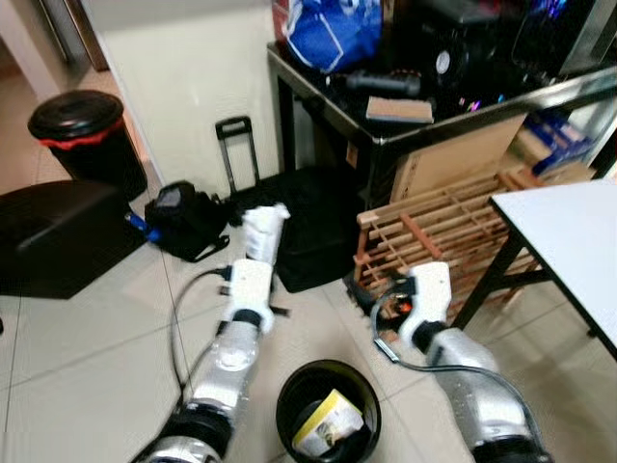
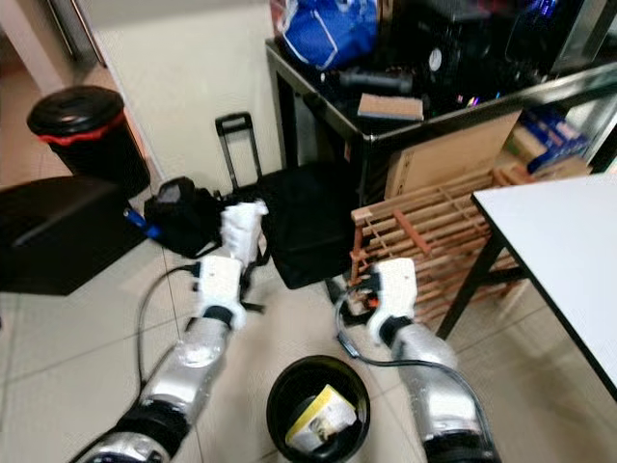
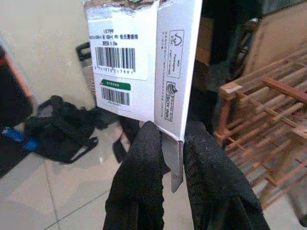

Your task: Picking trash to rubbish bin

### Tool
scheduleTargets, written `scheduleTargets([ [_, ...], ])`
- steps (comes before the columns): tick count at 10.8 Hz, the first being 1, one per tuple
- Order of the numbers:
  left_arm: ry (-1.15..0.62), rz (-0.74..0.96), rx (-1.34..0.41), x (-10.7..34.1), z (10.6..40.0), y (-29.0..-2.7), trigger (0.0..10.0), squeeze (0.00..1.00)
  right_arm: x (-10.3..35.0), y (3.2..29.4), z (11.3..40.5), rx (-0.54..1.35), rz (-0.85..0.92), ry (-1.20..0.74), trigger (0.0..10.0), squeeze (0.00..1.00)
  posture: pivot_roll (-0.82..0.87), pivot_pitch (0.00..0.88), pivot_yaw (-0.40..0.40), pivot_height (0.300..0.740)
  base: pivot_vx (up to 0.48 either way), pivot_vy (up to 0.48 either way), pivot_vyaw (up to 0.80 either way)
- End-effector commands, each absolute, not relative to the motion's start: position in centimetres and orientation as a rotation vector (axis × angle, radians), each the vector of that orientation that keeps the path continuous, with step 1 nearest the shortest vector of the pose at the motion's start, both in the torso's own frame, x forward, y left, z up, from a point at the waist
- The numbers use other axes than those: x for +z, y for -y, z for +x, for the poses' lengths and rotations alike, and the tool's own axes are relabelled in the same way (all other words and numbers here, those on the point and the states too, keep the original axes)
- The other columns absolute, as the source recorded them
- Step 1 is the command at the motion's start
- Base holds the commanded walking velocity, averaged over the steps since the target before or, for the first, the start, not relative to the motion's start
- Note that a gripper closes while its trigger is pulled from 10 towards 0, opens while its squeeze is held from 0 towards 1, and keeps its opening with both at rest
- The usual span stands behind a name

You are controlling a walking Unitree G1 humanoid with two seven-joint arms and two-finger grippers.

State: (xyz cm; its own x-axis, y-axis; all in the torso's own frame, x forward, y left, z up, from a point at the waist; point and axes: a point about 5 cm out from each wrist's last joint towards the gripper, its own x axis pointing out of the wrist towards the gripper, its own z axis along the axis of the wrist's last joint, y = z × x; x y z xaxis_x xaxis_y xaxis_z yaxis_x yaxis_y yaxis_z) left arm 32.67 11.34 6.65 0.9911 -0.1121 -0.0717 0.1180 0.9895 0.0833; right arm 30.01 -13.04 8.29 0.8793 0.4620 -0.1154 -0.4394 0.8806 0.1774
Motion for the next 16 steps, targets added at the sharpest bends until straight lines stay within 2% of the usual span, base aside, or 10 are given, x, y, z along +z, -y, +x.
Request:
scheduleTargets([
  [1, -0.077, 0.085, -0.126, 6.4, 32.5, -11.3, 10.0, 0.00, 8.4, 12.9, 30.0, 0.479, 0.146, -0.157, 10.0, 0.00, -0.09, 0.121, 0.063, 0.740, 0.000, 0.000, 0.00],
  [2, -0.085, 0.081, -0.133, 6.3, 32.5, -11.3, 10.0, 0.00, 8.4, 12.9, 30.0, 0.480, 0.145, -0.157, 10.0, 0.00, -0.09, 0.120, 0.063, 0.740, 0.000, 0.000, 0.00],
  [6, -0.327, 0.098, -0.226, 2.4, 31.1, -11.3, 10.0, 0.00, 7.8, 13.2, 29.8, 0.475, 0.129, -0.184, 10.0, 0.00, -0.10, 0.113, 0.057, 0.740, 0.000, 0.000, 0.00],
  [11, -0.415, 0.108, -0.335, 0.9, 30.2, -9.6, 10.0, 0.00, 2.5, 14.9, 27.9, 0.422, 0.055, -0.419, 10.0, 0.00, -0.10, 0.107, 0.046, 0.740, 0.000, 0.000, 0.00],
  [14, -0.536, 0.163, -0.483, -1.2, 27.9, -7.4, 10.0, 0.00, -1.6, 17.0, 25.9, 0.294, 0.023, -0.622, 10.0, 0.00, -0.11, 0.109, 0.043, 0.740, 0.000, 0.000, 0.00],
  [16, -0.595, 0.176, -0.530, -2.0, 27.0, -6.7, 10.0, 0.00, -1.7, 17.2, 25.8, 0.287, 0.021, -0.623, 10.0, 0.00, -0.13, 0.114, 0.043, 0.740, 0.000, 0.000, 0.00],
])
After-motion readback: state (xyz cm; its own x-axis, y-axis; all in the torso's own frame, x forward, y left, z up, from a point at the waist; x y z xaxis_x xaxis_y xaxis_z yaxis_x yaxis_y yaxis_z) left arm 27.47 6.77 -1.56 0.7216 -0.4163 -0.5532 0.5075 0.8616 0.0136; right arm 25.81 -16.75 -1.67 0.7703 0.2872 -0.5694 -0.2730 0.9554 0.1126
